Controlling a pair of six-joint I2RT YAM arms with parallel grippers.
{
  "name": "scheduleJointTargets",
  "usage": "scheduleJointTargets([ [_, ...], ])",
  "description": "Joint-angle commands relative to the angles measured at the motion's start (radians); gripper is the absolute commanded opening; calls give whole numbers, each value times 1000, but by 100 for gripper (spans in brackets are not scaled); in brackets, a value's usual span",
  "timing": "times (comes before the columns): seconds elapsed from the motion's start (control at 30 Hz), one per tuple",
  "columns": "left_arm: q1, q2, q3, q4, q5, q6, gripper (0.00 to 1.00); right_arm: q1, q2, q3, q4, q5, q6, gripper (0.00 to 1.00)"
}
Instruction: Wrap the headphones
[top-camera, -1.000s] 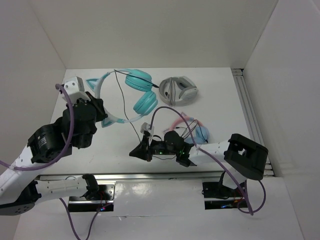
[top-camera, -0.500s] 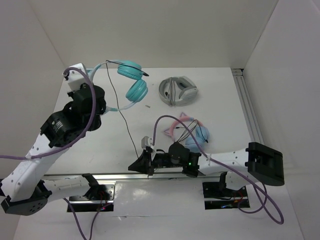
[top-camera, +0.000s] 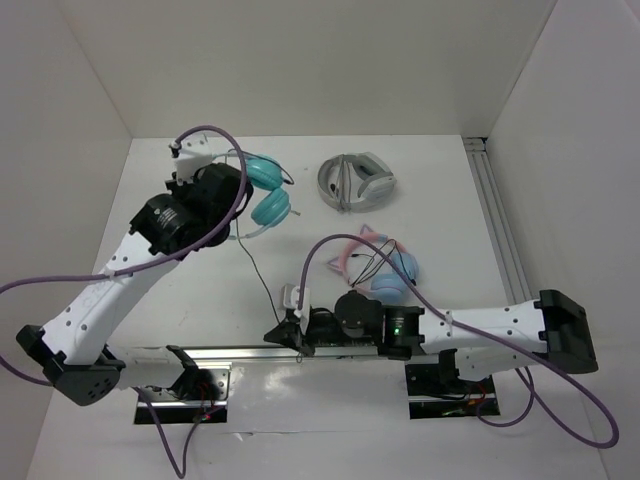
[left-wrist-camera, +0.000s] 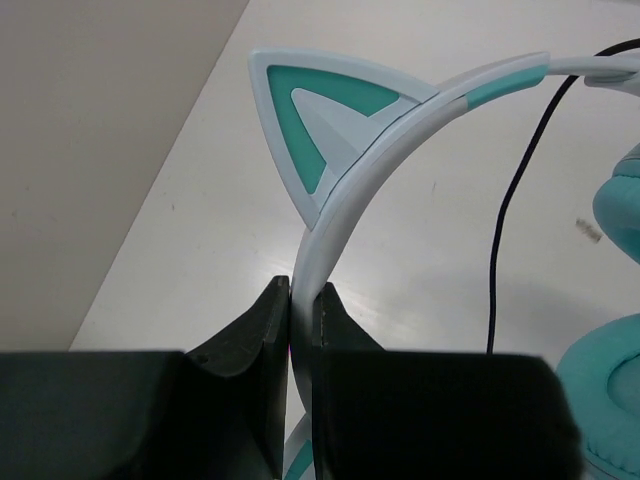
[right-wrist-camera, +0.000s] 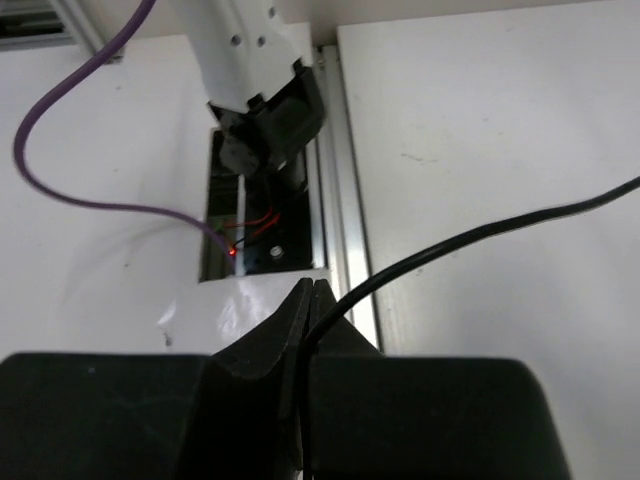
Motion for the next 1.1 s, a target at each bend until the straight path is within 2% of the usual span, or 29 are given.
scheduleJointTargets([
  [0.0,-1,-7,-37,-46,80,-55,0,10,-36,170,-288,144,-116,0],
  [0.23,-105,3,-152,-106,151,-87,0,20,-24,376,-519,266,-231,0],
  [0.47,-312,89,-238,-230,188,-239,0,29,-25,526,-639,411,-297,0],
  [0.6,-383,64,-299,-204,238,-223,0,29,-44,550,-687,453,-306,0],
  [0.77,-383,-33,-350,-184,281,-150,0,47,-44,604,-829,543,-276,0],
  [0.9,-383,-89,-350,-152,349,-77,0,58,-44,588,-808,695,-267,0],
  [1.03,-383,-109,-332,-137,419,-26,0,67,-77,516,-660,949,-320,0],
  [1.07,-383,-109,-344,-112,435,0,0,67,-96,471,-560,992,-346,0],
])
